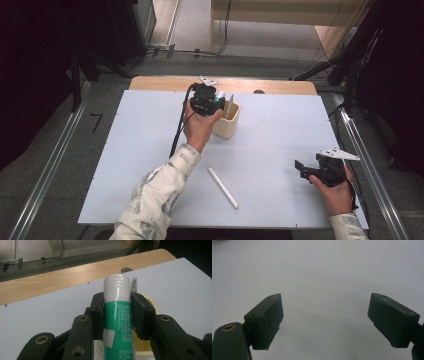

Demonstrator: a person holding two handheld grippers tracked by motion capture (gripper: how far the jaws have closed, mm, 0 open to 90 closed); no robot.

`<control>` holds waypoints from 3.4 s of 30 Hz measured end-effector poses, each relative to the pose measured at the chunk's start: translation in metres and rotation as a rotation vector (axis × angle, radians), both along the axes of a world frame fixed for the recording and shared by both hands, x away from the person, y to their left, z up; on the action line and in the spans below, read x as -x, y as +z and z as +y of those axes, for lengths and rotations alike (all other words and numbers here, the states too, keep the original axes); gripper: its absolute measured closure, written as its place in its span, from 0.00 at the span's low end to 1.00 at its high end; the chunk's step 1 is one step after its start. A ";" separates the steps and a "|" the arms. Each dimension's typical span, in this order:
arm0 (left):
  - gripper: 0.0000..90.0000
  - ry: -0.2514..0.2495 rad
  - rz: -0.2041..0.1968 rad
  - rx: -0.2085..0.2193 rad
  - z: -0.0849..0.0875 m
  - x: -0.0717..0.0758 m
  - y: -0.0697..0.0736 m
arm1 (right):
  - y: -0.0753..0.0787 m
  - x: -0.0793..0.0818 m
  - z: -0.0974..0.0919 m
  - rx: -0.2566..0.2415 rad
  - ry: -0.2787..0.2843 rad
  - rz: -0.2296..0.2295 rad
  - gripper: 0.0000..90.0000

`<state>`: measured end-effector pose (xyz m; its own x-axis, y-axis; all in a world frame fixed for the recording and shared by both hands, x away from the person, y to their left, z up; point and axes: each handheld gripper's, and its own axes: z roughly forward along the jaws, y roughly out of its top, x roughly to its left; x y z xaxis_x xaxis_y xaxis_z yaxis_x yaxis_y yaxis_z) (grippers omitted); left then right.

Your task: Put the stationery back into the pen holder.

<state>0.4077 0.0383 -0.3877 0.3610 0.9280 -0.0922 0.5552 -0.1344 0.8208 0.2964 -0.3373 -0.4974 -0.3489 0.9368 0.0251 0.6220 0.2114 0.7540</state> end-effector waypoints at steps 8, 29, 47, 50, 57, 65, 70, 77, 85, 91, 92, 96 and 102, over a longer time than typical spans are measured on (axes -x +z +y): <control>0.74 0.025 0.006 0.007 -0.004 -0.014 0.005 | 0.000 -0.001 0.002 -0.001 0.009 -0.002 0.13; 0.73 0.048 0.032 0.035 -0.011 -0.037 0.001 | 0.000 -0.002 0.002 -0.003 0.012 -0.003 0.13; 0.73 0.036 0.044 0.031 -0.013 -0.038 0.000 | 0.000 -0.002 0.001 -0.004 0.010 0.000 0.13; 0.73 0.032 0.044 0.034 -0.014 -0.037 0.000 | 0.000 -0.002 0.001 -0.004 0.009 0.000 0.13; 0.63 0.036 0.040 0.019 -0.012 -0.033 0.002 | 0.000 -0.002 0.001 0.000 0.012 -0.001 0.13; 0.51 0.032 0.039 0.015 -0.009 -0.028 0.000 | 0.000 -0.002 0.002 0.001 0.010 -0.002 0.13; 0.48 0.037 0.010 0.020 -0.003 -0.020 -0.004 | 0.000 -0.002 0.002 0.001 0.010 0.000 0.13; 0.47 0.029 -0.004 0.048 0.008 -0.009 -0.010 | 0.000 -0.002 0.002 0.005 0.009 0.002 0.13; 0.41 0.020 -0.018 0.057 0.017 0.009 -0.015 | -0.001 -0.001 0.002 0.006 0.007 0.003 0.13; 0.31 0.032 -0.028 0.054 0.025 0.027 -0.018 | -0.001 -0.001 0.002 0.006 0.009 0.002 0.13; 0.29 0.032 -0.031 0.055 0.027 0.030 -0.018 | -0.001 -0.001 0.002 0.006 0.009 0.002 0.13; 0.26 0.031 -0.033 0.060 0.034 0.042 -0.020 | -0.001 0.000 0.003 0.007 0.008 0.004 0.13; 0.24 0.043 -0.008 0.054 0.047 0.055 -0.032 | -0.001 0.001 0.004 0.008 0.008 0.004 0.13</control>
